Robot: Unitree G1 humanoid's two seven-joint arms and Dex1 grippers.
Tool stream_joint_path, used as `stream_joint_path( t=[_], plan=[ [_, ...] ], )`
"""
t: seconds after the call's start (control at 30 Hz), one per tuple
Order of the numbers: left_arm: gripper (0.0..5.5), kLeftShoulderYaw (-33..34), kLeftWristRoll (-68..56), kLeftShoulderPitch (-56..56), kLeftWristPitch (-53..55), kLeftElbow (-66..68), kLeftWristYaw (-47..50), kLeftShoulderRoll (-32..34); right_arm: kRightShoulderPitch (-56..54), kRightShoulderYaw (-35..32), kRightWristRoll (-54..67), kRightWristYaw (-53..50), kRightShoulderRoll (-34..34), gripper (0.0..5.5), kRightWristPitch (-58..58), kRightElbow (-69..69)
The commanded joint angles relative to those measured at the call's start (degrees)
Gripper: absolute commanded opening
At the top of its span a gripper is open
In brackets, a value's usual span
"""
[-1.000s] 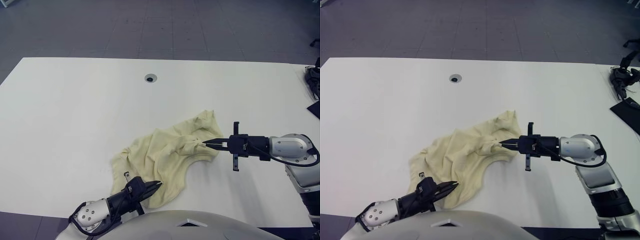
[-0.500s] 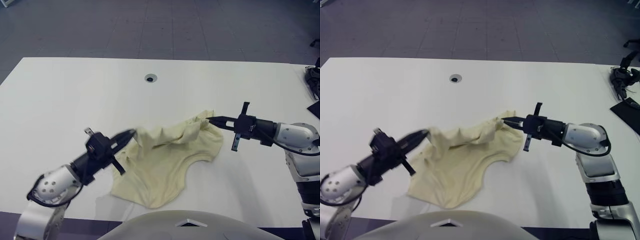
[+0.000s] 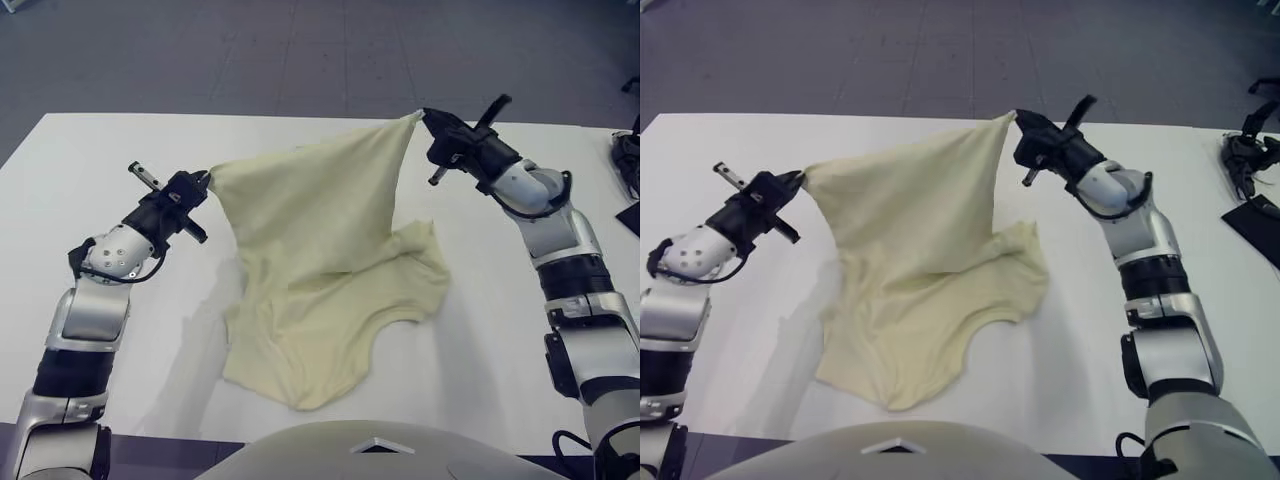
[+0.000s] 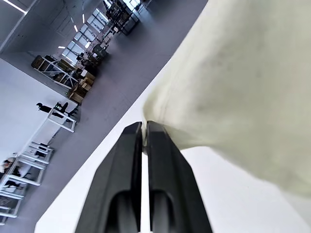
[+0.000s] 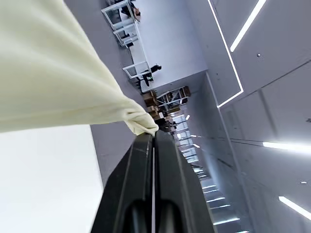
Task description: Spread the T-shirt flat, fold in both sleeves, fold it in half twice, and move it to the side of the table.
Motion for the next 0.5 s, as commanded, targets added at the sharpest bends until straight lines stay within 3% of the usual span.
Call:
stream_joint_path(
  t=[0.03,0.27,0.47,0.5],
  plan=[
    [0.03,-4.07,5.48,-5.29,-2.52,10.57,2.05,-1.63,-7.23,5.74,-7.61,-8.88,3.52,0.00,0.62,10.88],
    [0.03,-8.58,14.72,-6.80,-7.60,19.42,7.88,-1.73,-12.56,19.32,-22.85,-25.18,9.22,0.00,4.73,23.78],
    [0.03,-11.59,17.99,-7.23,-10.74,23.01,9.68,-3.80,-12.17,19.41,-20.20,-26.57,11.08,0.00,5.02,28.62],
    [0.00,-11.80,18.12,-7.12,-10.99,23.08,9.96,-4.10,-11.99,19.45,-20.04,-27.10,11.07,0.23,5.25,28.83]
  ],
)
